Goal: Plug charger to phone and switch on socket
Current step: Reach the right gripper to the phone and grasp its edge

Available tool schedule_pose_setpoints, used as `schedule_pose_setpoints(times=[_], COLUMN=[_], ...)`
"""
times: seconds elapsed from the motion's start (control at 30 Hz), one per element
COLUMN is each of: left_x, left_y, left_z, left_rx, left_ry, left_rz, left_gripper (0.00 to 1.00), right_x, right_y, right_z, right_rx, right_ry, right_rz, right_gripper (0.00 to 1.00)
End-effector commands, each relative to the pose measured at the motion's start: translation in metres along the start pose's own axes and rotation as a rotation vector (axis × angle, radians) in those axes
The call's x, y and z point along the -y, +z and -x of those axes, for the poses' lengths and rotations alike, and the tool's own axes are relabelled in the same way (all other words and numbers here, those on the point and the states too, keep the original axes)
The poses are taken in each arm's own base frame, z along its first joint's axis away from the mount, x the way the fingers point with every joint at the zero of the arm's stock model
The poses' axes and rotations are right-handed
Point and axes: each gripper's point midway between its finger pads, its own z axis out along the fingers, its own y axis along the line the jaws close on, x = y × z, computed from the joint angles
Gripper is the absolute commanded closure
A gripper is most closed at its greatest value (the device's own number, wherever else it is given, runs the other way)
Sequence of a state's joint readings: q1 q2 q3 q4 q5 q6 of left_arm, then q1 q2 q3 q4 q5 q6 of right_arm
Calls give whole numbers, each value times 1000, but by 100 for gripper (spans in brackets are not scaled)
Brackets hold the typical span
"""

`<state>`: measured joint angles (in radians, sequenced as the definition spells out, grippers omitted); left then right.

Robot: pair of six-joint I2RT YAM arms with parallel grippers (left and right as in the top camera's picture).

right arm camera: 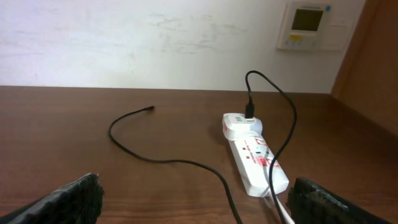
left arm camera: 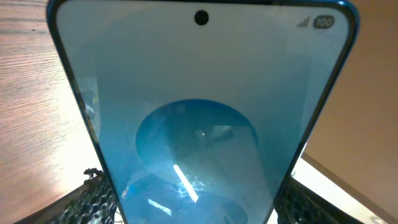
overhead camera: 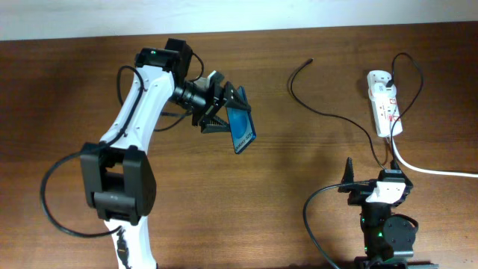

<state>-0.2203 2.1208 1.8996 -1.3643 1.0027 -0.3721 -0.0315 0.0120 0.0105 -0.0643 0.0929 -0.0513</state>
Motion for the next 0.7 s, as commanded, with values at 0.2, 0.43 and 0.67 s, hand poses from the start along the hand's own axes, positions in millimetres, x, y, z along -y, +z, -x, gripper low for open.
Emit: schedule_pose_setpoints(times=[0.2,0.43,0.67], left_x=[13,13,16], left_y=[4,0,0], left_z=[6,9,9], left_rx=[-47,-36,-39], left_ry=[-18,-11,-7], left_rz=[-122,-135,-150], left_gripper=[48,48,48], right_x=[-53,-64,-74], right_y=[-8,-12,-26], right_z=[2,6,39], right_rx=[-57,-99,-72], right_ry=[481,696,684], right_rz=[310,374,468], right_gripper=[1,1,2])
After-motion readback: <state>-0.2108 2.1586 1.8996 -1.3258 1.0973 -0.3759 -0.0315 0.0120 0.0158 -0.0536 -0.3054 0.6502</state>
